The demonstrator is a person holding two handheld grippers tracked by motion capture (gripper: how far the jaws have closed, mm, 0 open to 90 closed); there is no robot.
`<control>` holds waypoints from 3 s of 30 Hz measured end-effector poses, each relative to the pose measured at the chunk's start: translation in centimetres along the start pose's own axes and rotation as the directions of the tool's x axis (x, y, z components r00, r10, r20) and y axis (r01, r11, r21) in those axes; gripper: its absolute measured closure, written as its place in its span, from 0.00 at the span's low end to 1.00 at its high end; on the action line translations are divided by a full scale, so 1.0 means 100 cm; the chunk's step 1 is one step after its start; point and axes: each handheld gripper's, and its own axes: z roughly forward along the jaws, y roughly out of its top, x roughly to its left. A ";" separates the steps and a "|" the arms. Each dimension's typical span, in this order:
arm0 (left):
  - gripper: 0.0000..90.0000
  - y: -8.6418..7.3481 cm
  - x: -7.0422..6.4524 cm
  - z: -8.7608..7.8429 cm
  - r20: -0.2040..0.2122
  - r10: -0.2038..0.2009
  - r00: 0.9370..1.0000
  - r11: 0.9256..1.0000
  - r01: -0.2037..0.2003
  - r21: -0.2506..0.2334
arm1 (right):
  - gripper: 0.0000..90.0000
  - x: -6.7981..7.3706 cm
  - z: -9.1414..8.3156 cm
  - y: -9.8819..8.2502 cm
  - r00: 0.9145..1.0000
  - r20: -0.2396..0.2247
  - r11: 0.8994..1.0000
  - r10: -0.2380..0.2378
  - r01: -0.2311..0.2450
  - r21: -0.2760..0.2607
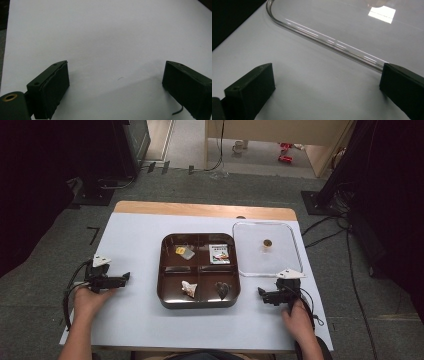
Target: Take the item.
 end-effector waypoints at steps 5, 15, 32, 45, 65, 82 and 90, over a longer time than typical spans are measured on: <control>0.09 0.002 0.000 0.000 0.001 0.003 1.000 1.000 -0.003 0.015 | 0.00 0.000 0.000 0.000 1.000 0.000 1.000 0.003 -0.003 0.001; 0.28 0.005 0.001 -0.007 0.016 0.007 1.000 1.000 -0.008 0.026 | 0.00 0.000 0.000 0.000 1.000 0.002 1.000 -0.001 0.001 0.000; 0.35 0.026 -0.013 -0.017 0.116 0.050 0.992 0.998 -0.053 0.020 | 0.00 0.000 0.000 0.000 1.000 0.003 1.000 -0.002 0.002 0.002; 0.40 0.044 -0.036 -0.029 0.187 0.115 0.976 0.993 -0.110 -0.038 | 0.00 0.000 0.000 0.000 1.000 0.003 1.000 -0.002 0.002 0.002; 0.39 0.066 -0.081 -0.035 0.298 0.203 0.933 0.978 -0.180 -0.103 | 0.00 0.000 0.000 0.000 1.000 0.003 1.000 -0.001 0.001 0.002; 0.35 0.073 -0.109 -0.036 0.368 0.253 0.895 0.966 -0.212 -0.148 | 0.00 0.000 0.000 0.000 1.000 0.002 1.000 -0.002 0.002 0.001; 0.36 0.074 -0.122 -0.030 0.382 0.283 0.880 0.959 -0.248 -0.140 | 0.00 0.000 0.000 0.000 1.000 0.002 1.000 -0.002 0.002 0.002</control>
